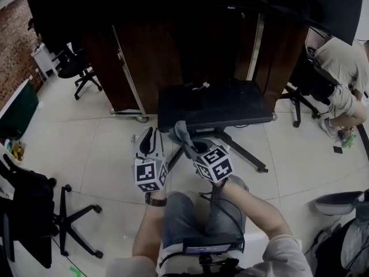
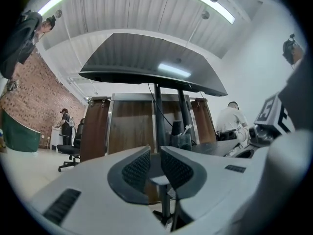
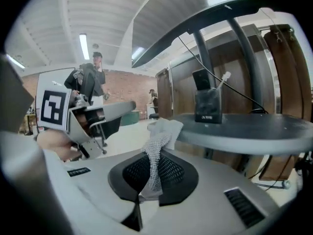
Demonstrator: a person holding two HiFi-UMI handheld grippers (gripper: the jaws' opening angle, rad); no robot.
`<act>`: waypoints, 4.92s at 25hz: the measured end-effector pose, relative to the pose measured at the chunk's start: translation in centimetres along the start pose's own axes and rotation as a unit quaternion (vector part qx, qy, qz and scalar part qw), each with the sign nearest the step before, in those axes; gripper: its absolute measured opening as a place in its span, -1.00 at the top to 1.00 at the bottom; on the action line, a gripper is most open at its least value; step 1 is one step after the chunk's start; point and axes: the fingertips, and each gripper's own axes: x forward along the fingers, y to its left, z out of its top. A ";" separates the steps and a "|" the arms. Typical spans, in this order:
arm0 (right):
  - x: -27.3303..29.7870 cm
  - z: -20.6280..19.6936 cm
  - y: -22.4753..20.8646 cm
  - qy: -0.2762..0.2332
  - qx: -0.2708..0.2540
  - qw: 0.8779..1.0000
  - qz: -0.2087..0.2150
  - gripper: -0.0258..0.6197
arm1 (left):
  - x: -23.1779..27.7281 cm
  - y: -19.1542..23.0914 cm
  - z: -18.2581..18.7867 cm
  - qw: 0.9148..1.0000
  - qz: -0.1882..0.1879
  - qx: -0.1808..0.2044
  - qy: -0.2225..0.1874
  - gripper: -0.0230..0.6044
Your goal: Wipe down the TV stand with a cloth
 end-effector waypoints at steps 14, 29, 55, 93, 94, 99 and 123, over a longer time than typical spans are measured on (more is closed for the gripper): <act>11.5 -7.9 -17.5 -0.021 -0.030 0.971 -0.234 0.84 | -2.5 -0.1 -6.8 0.998 -0.013 -0.003 0.055 0.69; 16.6 -21.8 -18.6 0.049 0.004 0.980 -0.194 0.84 | -5.8 0.9 -14.9 0.993 0.006 -0.028 0.117 0.69; 7.4 -18.7 -34.4 0.005 0.007 0.946 -0.324 0.84 | -3.1 -1.0 -19.4 0.991 -0.020 -0.049 0.127 0.69; 27.6 -36.4 -7.5 0.202 -0.048 0.978 0.031 0.84 | -13.1 8.2 -22.9 0.980 0.093 -0.025 0.173 0.69; 27.6 -37.4 -3.5 0.210 -0.068 0.972 0.084 0.84 | -13.3 8.4 -23.1 0.980 0.096 -0.026 0.174 0.69; 23.9 -40.9 10.6 0.231 -0.054 0.927 0.291 0.84 | -13.2 7.9 -23.4 0.980 0.091 -0.032 0.172 0.69; 24.4 -31.8 -9.1 0.109 -0.032 0.992 0.049 0.84 | -6.3 0.1 -27.5 0.985 -0.015 -0.052 0.165 0.69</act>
